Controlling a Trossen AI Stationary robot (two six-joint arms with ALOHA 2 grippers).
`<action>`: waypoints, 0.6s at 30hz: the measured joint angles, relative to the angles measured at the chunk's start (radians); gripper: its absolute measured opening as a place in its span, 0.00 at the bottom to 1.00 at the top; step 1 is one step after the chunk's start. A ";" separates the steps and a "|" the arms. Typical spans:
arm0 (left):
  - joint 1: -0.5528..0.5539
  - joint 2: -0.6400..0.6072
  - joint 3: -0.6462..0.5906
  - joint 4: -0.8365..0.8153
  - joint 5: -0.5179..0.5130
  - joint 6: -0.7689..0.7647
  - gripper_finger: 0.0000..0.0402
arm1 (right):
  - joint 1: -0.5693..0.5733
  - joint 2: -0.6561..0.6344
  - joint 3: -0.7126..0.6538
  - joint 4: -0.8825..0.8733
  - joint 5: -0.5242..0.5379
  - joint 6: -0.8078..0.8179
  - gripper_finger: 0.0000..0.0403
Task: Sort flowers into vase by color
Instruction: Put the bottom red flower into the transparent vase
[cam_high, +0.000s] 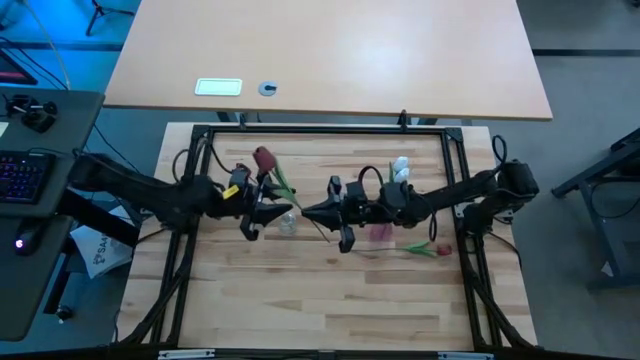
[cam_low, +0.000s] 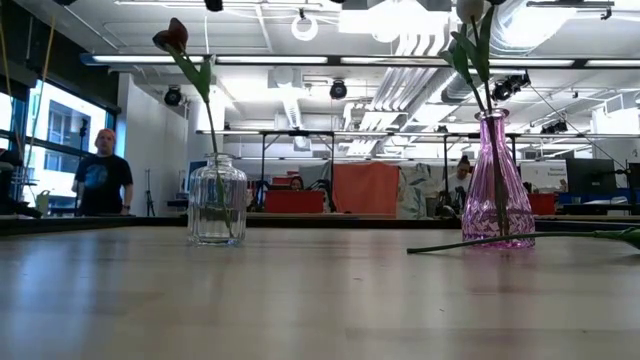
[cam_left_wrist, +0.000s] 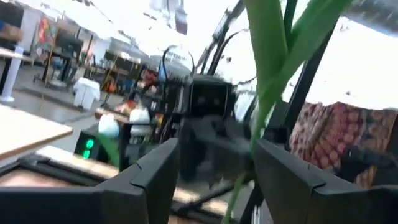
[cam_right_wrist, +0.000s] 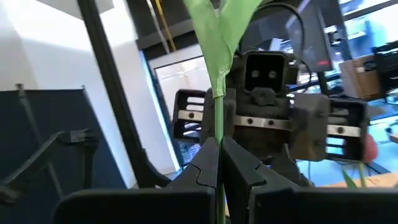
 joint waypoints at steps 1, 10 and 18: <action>0.000 0.019 0.000 0.034 -0.009 0.000 0.49 | -0.005 0.000 0.000 0.002 -0.015 0.000 0.00; -0.001 0.115 0.014 0.180 -0.013 -0.003 0.54 | -0.055 0.000 0.000 -0.002 -0.141 -0.010 0.00; -0.018 0.111 0.020 0.180 0.088 0.052 0.54 | -0.071 0.000 0.000 0.017 -0.187 -0.010 0.00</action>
